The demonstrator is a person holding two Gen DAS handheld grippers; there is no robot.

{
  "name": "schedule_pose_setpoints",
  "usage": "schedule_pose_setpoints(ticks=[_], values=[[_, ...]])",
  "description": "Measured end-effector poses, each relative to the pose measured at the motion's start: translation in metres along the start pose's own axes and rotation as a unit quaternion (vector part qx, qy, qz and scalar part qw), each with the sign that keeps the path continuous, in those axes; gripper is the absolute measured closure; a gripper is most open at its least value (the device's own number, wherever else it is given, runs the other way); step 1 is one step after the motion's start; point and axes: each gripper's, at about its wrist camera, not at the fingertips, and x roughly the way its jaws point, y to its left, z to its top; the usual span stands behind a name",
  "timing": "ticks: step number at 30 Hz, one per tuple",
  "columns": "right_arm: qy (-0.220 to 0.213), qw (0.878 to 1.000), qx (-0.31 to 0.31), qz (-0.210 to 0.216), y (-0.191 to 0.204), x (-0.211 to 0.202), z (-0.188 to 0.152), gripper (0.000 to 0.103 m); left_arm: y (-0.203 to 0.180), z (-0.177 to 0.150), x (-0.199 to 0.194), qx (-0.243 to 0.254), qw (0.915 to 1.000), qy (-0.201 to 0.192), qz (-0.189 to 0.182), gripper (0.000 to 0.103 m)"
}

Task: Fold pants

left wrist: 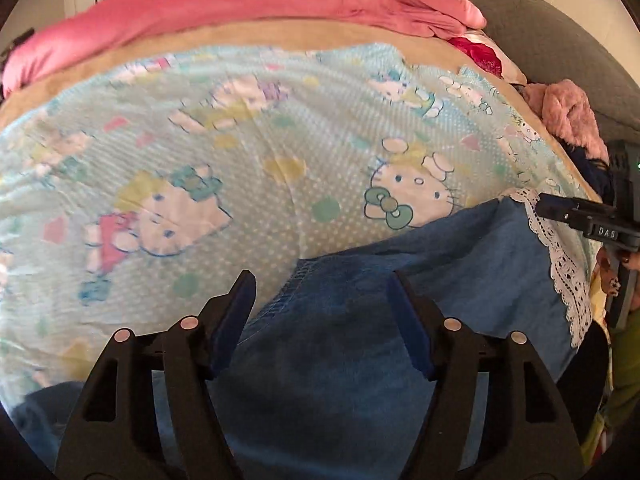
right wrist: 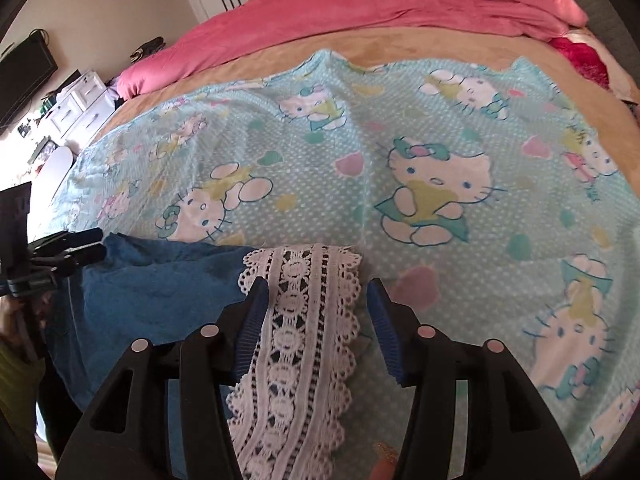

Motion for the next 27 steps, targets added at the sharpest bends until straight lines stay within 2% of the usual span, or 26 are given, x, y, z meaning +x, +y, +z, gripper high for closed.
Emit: schedule_pose_setpoints(ticks=[1, 2, 3, 5, 6, 7, 8, 11, 13, 15, 18, 19, 20, 22, 23, 26, 27], values=[[0.004, 1.000, 0.001, 0.001, 0.000, 0.003, 0.000, 0.053, 0.000, -0.001, 0.003, -0.006, 0.9999, 0.002, -0.010, 0.047], [0.008, 1.000, 0.002, 0.004, 0.000, 0.007, -0.001, 0.053, 0.001, -0.003, 0.007, -0.015, 0.9995, 0.004, -0.026, 0.066], [0.012, 1.000, 0.004, 0.011, -0.001, 0.011, -0.002, 0.053, -0.001, -0.006, 0.012, -0.021, 0.9991, 0.011, -0.037, 0.090], [0.016, 1.000, 0.006, 0.021, 0.000, 0.017, -0.006, 0.054, -0.004, -0.011, 0.013, -0.010, 0.9997, 0.006, -0.021, 0.098], [0.015, 1.000, 0.001, 0.022, 0.001, 0.017, -0.007, 0.060, -0.005, -0.012, 0.010, -0.009, 0.9996, -0.001, -0.027, 0.102], [0.009, 1.000, -0.009, 0.024, 0.005, 0.015, -0.009, 0.076, -0.003, -0.011, 0.004, -0.015, 0.9993, -0.013, -0.033, 0.102], [0.000, 0.999, -0.018, 0.029, 0.008, 0.011, -0.011, 0.086, 0.000, -0.009, -0.001, -0.020, 0.9990, -0.025, -0.033, 0.102], [-0.039, 0.998, -0.033, 0.031, 0.016, -0.006, -0.007, 0.086, 0.009, 0.002, -0.024, -0.038, 0.9959, -0.073, -0.038, 0.103], [-0.057, 0.997, -0.044, 0.023, 0.021, -0.010, 0.002, 0.086, 0.005, 0.013, -0.024, -0.027, 0.9965, -0.078, -0.016, 0.103], [-0.046, 0.997, -0.056, -0.014, 0.023, 0.001, 0.012, 0.086, -0.001, 0.018, -0.012, -0.018, 0.9978, -0.064, 0.002, 0.102], [-0.002, 0.997, -0.058, -0.058, 0.017, 0.033, 0.014, 0.080, -0.002, 0.014, 0.016, -0.017, 0.9987, -0.035, 0.033, 0.094], [0.001, 0.997, -0.058, -0.058, 0.016, 0.036, 0.013, 0.079, 0.000, 0.011, 0.020, -0.019, 0.9984, -0.032, 0.042, 0.092], [-0.003, 0.997, -0.057, -0.060, 0.014, 0.035, 0.012, 0.071, 0.005, 0.006, 0.020, -0.025, 0.9981, -0.034, 0.045, 0.086], [-0.013, 0.996, -0.053, -0.072, 0.010, 0.023, 0.012, 0.062, 0.014, -0.002, 0.009, -0.050, 0.9968, -0.052, 0.034, 0.083], [-0.022, 0.996, -0.047, -0.075, 0.007, 0.015, 0.011, 0.060, 0.019, -0.007, -0.003, -0.065, 0.9952, -0.065, 0.032, 0.078], [-0.063, 0.995, -0.016, -0.082, -0.005, -0.020, 0.002, 0.047, 0.026, -0.020, -0.039, -0.078, 0.9903, -0.104, 0.049, 0.075], [-0.076, 0.994, -0.005, -0.076, -0.007, -0.031, -0.002, 0.046, 0.026, -0.028, -0.057, -0.080, 0.9879, -0.120, 0.058, 0.071]])
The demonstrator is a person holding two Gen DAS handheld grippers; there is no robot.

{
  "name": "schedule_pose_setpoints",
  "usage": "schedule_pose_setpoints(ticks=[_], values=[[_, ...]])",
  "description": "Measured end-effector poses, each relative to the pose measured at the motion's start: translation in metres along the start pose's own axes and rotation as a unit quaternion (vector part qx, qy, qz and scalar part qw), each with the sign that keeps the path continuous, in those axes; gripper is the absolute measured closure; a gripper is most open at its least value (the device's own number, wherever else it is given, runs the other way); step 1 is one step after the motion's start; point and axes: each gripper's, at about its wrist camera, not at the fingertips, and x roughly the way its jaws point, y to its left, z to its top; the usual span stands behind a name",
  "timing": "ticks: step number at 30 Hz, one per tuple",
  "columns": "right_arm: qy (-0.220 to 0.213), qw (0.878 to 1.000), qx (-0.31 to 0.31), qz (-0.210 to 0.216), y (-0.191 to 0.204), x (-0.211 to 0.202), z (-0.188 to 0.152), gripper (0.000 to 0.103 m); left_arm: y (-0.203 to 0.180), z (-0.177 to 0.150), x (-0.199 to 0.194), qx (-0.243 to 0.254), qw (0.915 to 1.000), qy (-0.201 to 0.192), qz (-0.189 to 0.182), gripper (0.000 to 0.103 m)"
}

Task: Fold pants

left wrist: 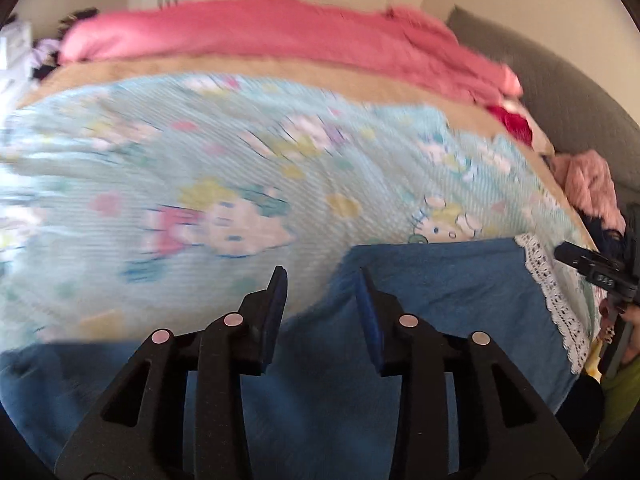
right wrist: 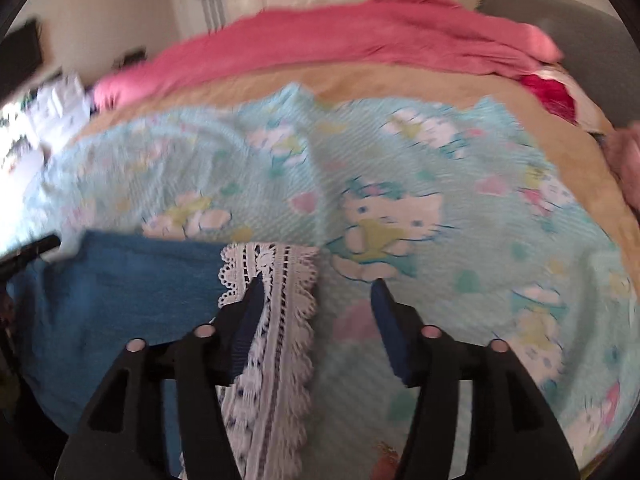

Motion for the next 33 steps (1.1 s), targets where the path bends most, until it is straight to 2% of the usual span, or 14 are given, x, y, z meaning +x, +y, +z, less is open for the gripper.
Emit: schedule_pose_setpoints(ticks=[1, 2, 3, 5, 7, 9, 10, 12, 14, 19, 24, 25, 26, 33], values=[[-0.016, 1.000, 0.013, 0.010, -0.005, -0.015, -0.006, 0.042, 0.002, -0.003, -0.015, -0.001, 0.9999, -0.012, 0.004, 0.068], [-0.021, 1.000, 0.018, 0.013, -0.006, -0.021, -0.008, 0.038, 0.005, -0.006, -0.026, -0.003, 0.9998, -0.021, 0.007, 0.060], [-0.028, 0.999, 0.024, 0.019, -0.007, -0.033, -0.015, 0.037, 0.008, -0.011, -0.043, -0.005, 0.9994, -0.030, 0.014, 0.052], [-0.034, 0.999, 0.026, 0.028, -0.003, -0.045, -0.025, 0.034, 0.014, -0.021, -0.066, -0.007, 0.9984, -0.044, 0.036, 0.042], [-0.039, 0.998, 0.020, 0.035, 0.003, -0.058, -0.036, 0.032, 0.024, -0.032, -0.090, -0.014, 0.9966, -0.055, 0.060, 0.037], [-0.040, 0.998, 0.011, 0.036, 0.015, -0.065, -0.038, 0.029, 0.037, -0.045, -0.115, -0.024, 0.9949, -0.063, 0.075, 0.025], [-0.041, 0.998, 0.004, 0.039, 0.021, -0.069, -0.041, 0.025, 0.042, -0.051, -0.125, -0.022, 0.9936, -0.069, 0.087, 0.021], [-0.047, 0.998, -0.007, 0.041, 0.034, -0.078, -0.046, 0.025, 0.053, -0.063, -0.142, -0.020, 0.9899, -0.073, 0.119, 0.014], [-0.051, 0.997, -0.016, 0.050, 0.046, -0.085, -0.052, 0.024, 0.072, -0.077, -0.157, -0.044, 0.9872, -0.068, 0.138, 0.011], [-0.039, 0.997, -0.047, 0.052, 0.079, -0.086, -0.065, 0.024, 0.113, -0.103, -0.176, -0.105, 0.9812, -0.060, 0.150, 0.010], [-0.022, 0.996, -0.075, 0.053, 0.106, -0.083, -0.080, 0.024, 0.124, -0.113, -0.177, -0.134, 0.9812, -0.055, 0.127, 0.010], [-0.018, 0.995, -0.079, 0.052, 0.110, -0.083, -0.084, 0.022, 0.124, -0.113, -0.175, -0.137, 0.9818, -0.052, 0.120, 0.010], [-0.015, 0.995, -0.082, 0.051, 0.113, -0.082, -0.086, 0.015, 0.124, -0.113, -0.172, -0.141, 0.9823, -0.051, 0.112, 0.010], [0.011, 0.994, -0.101, 0.048, 0.129, -0.067, -0.091, 0.014, 0.129, -0.097, -0.124, -0.185, 0.9795, -0.017, 0.076, 0.010]])
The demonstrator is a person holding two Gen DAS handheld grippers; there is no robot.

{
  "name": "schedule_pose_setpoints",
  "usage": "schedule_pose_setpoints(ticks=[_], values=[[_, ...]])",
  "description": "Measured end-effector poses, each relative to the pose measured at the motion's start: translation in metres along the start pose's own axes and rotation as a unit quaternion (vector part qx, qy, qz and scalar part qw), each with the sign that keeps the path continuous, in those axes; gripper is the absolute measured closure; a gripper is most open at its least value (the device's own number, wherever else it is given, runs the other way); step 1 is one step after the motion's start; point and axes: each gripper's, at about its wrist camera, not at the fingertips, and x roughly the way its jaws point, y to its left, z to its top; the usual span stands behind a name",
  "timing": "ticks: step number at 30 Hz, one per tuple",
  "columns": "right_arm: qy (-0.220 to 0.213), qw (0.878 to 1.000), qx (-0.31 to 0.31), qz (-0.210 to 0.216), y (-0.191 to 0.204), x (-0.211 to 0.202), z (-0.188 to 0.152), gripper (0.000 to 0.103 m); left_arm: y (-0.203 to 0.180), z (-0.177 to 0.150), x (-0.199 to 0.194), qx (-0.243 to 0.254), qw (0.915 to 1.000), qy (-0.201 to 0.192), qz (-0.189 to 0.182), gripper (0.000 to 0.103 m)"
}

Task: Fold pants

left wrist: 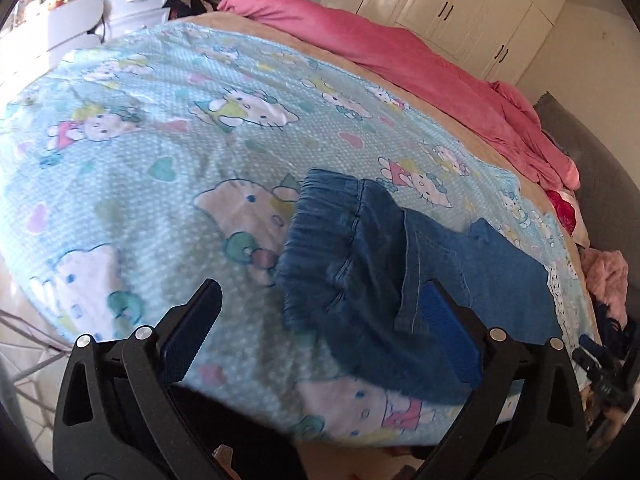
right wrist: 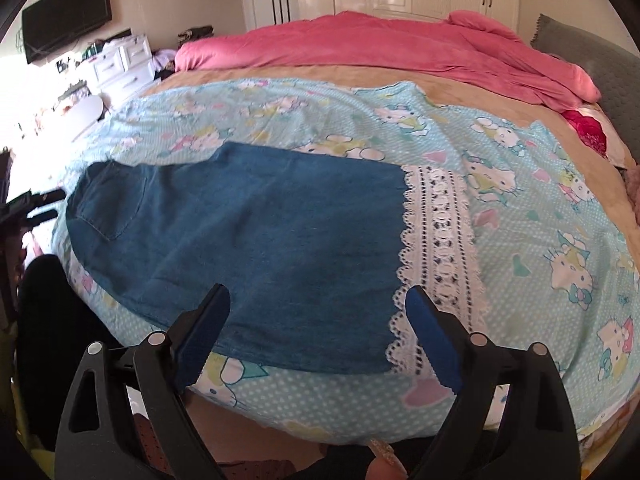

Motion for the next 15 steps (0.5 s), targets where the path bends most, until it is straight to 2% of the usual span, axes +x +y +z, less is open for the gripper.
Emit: schedule_pose_setpoints(ticks=[1, 2, 3, 4, 5, 7, 8, 9, 15], values=[[0.007, 1.000, -0.004, 0.001, 0.002, 0.005, 0.002, 0.014, -0.001, 0.003, 0.008, -0.004, 0.9999, 0.008, 0.004, 0.010], [0.015, 1.000, -0.006, 0.001, 0.002, 0.010, 0.004, 0.014, -0.004, 0.005, 0.015, -0.001, 0.9999, 0.013, 0.008, 0.014], [0.026, 1.000, -0.006, -0.005, 0.002, 0.016, 0.004, 0.014, -0.009, 0.007, 0.020, 0.018, 0.9994, 0.009, 0.027, 0.053], [0.043, 0.999, -0.006, -0.019, 0.000, 0.024, 0.004, 0.014, -0.012, 0.007, 0.023, 0.035, 0.9981, 0.003, 0.051, 0.066], [0.061, 0.998, -0.007, -0.033, -0.003, 0.031, 0.002, 0.014, -0.012, 0.007, 0.023, 0.042, 0.9969, -0.004, 0.066, 0.065], [0.097, 0.992, -0.006, -0.086, -0.017, 0.044, -0.006, 0.015, -0.007, 0.005, 0.024, 0.039, 0.9965, -0.005, 0.073, 0.060], [0.097, 0.992, 0.002, -0.083, -0.025, 0.045, -0.011, 0.015, -0.003, 0.002, 0.024, 0.039, 0.9958, -0.006, 0.082, 0.050], [0.093, 0.993, 0.017, -0.069, -0.031, 0.043, -0.014, 0.015, -0.001, 0.000, 0.024, 0.040, 0.9956, -0.008, 0.085, 0.045], [0.090, 0.993, 0.011, -0.077, -0.026, 0.039, -0.017, 0.014, 0.004, 0.000, 0.004, 0.023, 0.9969, -0.035, 0.066, 0.040]])
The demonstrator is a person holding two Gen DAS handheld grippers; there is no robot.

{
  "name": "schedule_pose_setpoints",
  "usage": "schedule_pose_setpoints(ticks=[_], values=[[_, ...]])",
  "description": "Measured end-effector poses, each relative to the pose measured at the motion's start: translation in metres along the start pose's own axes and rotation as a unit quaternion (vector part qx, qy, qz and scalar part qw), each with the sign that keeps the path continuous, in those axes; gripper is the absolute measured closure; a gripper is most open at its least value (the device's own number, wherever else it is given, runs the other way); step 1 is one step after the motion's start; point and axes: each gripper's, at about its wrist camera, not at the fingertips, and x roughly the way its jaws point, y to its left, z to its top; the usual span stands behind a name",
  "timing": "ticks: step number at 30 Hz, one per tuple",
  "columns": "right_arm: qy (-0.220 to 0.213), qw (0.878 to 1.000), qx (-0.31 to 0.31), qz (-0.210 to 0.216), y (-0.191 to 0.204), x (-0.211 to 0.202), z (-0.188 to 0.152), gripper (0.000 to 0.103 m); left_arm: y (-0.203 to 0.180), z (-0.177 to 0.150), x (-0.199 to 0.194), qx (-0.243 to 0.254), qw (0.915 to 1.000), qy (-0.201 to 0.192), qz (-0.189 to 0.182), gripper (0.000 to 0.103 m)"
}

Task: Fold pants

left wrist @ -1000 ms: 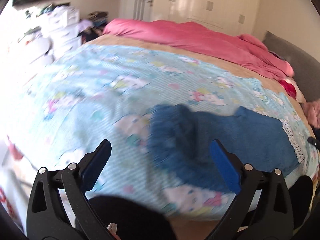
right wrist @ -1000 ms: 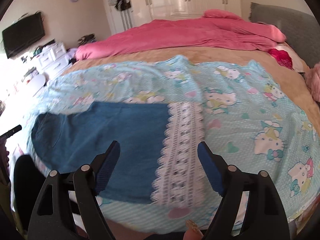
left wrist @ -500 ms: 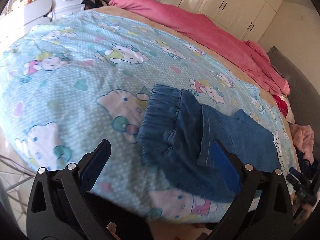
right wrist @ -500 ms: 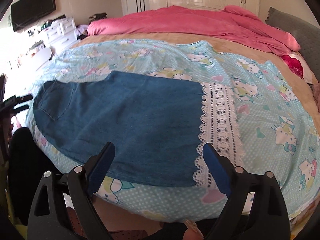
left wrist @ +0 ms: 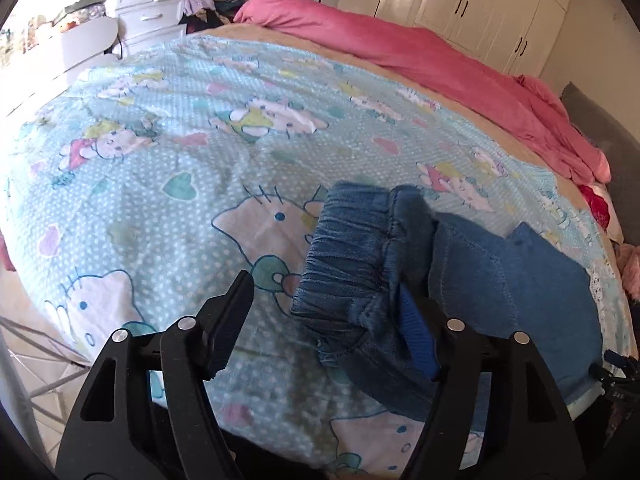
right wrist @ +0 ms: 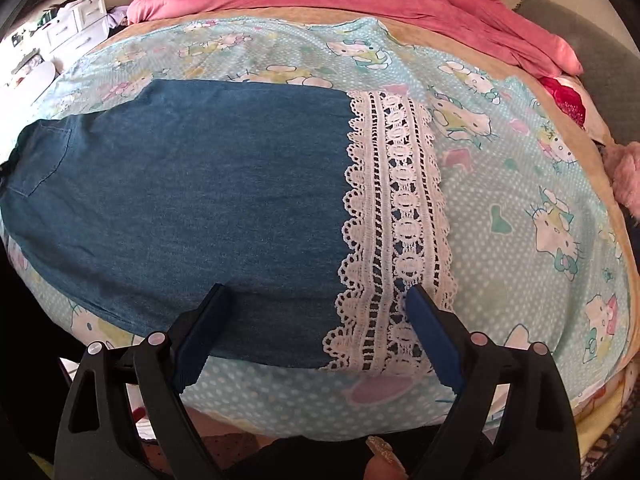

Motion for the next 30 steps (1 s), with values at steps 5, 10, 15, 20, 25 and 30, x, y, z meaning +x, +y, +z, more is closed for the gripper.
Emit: schedule_pose_setpoints(ticks=[5, 10, 15, 20, 25, 30], values=[[-0.051, 0.998, 0.031, 0.034, -0.010, -0.029, -0.004, 0.014, -0.007, 0.005, -0.044, 0.025, 0.9984, -0.051, 0.006, 0.031], [-0.095, 0.993, 0.038, 0.056, -0.012, -0.051, 0.015, 0.014, -0.042, 0.010, -0.063, 0.066, 0.9953, -0.064, -0.031, 0.025], [-0.111, 0.992, 0.003, 0.065, 0.008, -0.055, 0.049, 0.014, -0.103, 0.018, -0.035, 0.129, 0.9874, -0.017, -0.090, 0.024], [-0.107, 0.989, -0.016, 0.099, 0.030, -0.038, 0.098, 0.014, -0.140, 0.017, 0.024, 0.170, 0.9798, 0.060, -0.086, 0.021], [-0.075, 0.986, -0.073, 0.132, 0.073, -0.001, 0.150, 0.014, -0.110, -0.010, 0.065, 0.160, 0.9827, 0.088, -0.029, 0.020], [-0.037, 0.982, -0.127, 0.133, 0.118, 0.056, 0.197, 0.016, -0.114, -0.023, 0.059, 0.185, 0.9808, 0.060, -0.017, 0.020]])
